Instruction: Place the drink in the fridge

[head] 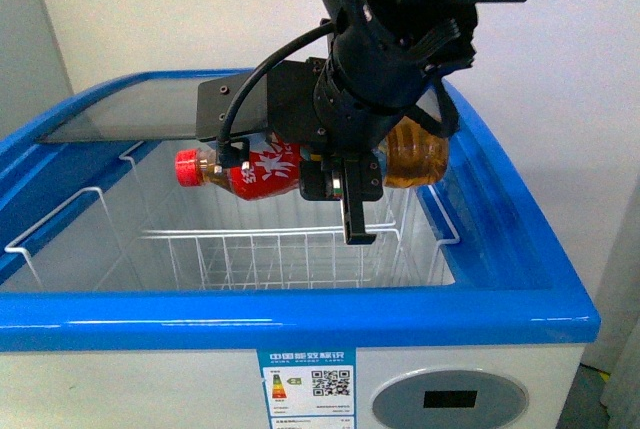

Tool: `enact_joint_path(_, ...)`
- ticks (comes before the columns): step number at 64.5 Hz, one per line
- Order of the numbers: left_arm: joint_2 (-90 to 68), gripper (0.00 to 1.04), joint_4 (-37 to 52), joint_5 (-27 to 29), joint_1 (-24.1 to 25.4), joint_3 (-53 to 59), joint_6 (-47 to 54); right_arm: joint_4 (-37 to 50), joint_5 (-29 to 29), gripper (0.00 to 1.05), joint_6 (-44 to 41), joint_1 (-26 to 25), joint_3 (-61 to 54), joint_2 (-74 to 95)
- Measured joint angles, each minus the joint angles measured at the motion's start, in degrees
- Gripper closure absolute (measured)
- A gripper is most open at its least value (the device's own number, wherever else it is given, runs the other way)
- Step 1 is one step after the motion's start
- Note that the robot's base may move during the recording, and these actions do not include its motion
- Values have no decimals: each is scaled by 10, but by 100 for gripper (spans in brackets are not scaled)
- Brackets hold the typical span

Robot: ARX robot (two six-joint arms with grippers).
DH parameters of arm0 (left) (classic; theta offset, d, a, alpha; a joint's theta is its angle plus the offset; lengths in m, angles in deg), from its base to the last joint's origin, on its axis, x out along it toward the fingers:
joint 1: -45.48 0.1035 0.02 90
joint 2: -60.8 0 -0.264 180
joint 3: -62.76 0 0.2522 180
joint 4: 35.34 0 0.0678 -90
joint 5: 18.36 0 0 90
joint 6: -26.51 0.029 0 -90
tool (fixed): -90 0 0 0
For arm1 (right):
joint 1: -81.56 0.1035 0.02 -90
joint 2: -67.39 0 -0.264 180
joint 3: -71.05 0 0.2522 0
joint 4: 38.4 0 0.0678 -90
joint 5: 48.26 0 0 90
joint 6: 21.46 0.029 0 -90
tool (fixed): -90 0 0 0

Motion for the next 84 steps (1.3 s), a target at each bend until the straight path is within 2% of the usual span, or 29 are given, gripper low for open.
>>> enact_joint_path(32,0,102,0,0,0,0,0,73,-15,68,31,-4,57,119)
enact_joint_path(46,0,102,0,0,0,0,0,146,-33,68,26,-15,66,161)
enact_joint_path(68,0,102,0,0,0,0,0,166,-30,68,40,-20,39,179)
enact_joint_path(73,0,102,0,0,0,0,0,163,-18,51,53,-16,27,182)
enact_joint_path(81,0,102,0,0,0,0,0,165,-11,33,57,-11,16,182)
enact_joint_path(84,0,102,0,0,0,0,0,170,-7,21,68,-10,15,179)
